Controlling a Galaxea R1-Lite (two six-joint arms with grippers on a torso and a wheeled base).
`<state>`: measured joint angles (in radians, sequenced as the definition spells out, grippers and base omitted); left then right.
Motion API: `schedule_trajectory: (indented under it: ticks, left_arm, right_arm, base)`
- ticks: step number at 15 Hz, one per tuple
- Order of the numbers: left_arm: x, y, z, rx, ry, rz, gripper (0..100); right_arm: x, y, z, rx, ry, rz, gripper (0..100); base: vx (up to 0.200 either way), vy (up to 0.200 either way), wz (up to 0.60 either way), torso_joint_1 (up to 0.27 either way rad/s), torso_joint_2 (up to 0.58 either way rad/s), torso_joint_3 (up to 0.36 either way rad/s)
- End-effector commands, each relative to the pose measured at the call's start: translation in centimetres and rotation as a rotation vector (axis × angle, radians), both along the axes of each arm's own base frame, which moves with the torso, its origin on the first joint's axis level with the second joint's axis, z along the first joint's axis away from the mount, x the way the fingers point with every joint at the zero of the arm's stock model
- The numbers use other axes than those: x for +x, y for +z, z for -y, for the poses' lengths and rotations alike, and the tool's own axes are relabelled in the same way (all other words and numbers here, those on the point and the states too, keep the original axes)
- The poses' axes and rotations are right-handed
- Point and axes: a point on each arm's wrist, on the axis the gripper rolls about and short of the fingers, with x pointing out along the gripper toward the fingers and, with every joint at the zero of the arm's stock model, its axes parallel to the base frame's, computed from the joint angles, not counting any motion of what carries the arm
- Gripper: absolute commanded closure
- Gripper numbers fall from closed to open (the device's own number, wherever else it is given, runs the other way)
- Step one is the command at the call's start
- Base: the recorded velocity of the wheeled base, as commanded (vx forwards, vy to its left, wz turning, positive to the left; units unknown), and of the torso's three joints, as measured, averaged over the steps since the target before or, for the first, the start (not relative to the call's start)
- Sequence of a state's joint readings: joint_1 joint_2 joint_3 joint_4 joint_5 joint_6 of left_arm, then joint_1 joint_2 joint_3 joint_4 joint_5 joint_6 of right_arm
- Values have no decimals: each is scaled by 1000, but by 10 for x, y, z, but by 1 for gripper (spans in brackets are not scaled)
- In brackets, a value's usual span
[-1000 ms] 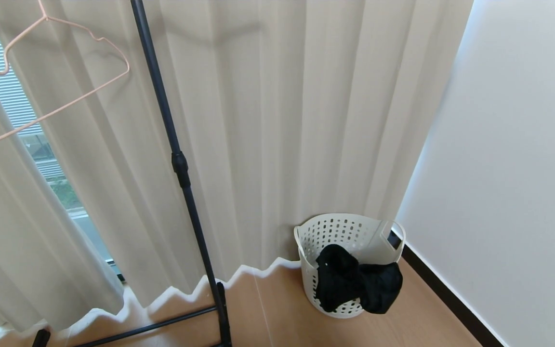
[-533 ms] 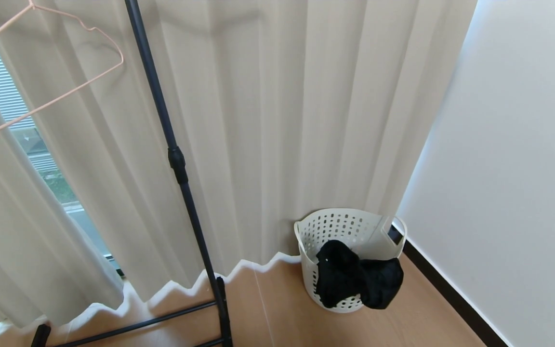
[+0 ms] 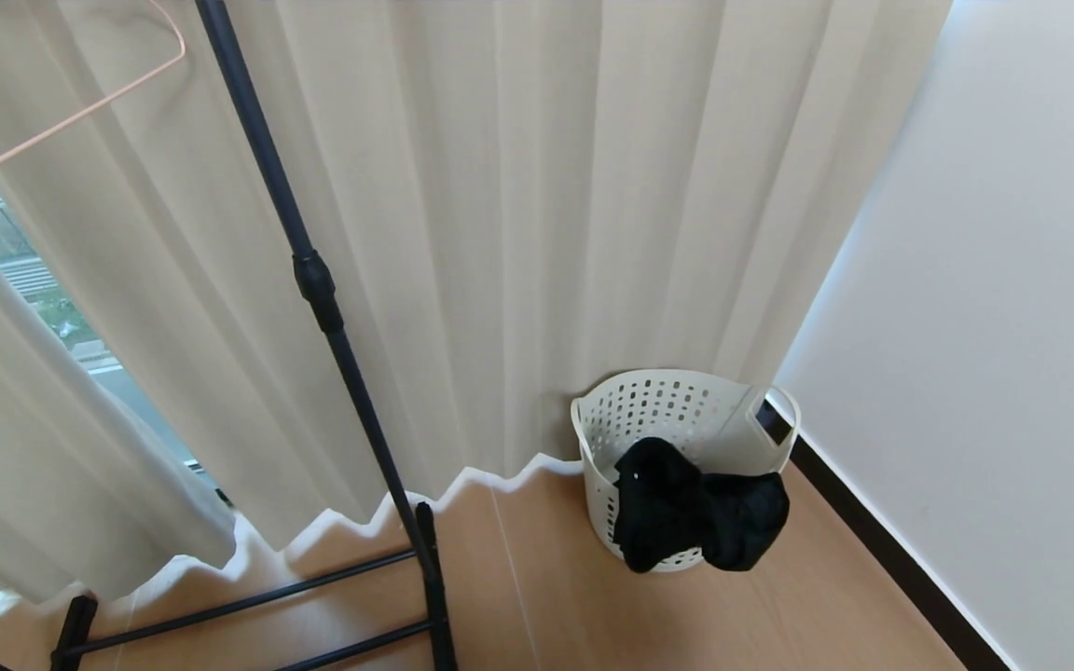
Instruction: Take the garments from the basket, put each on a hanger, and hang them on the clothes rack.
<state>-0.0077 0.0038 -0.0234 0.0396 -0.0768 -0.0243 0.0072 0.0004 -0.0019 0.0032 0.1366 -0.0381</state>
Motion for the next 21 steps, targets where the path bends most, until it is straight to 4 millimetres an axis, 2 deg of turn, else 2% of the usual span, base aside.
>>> schedule_trajectory:
  ticks: [1, 21]
  left_arm:
    - [0, 0, 0, 0, 0, -1, 0]
    - [0, 0, 0, -3, 0, -2, 0]
  right_arm:
    - [0, 0, 0, 0, 0, 0, 0]
    - [0, 0, 0, 0, 0, -1, 0]
  base:
    - [0, 0, 0, -2, 7, -183]
    - [0, 0, 0, 1, 3, -197]
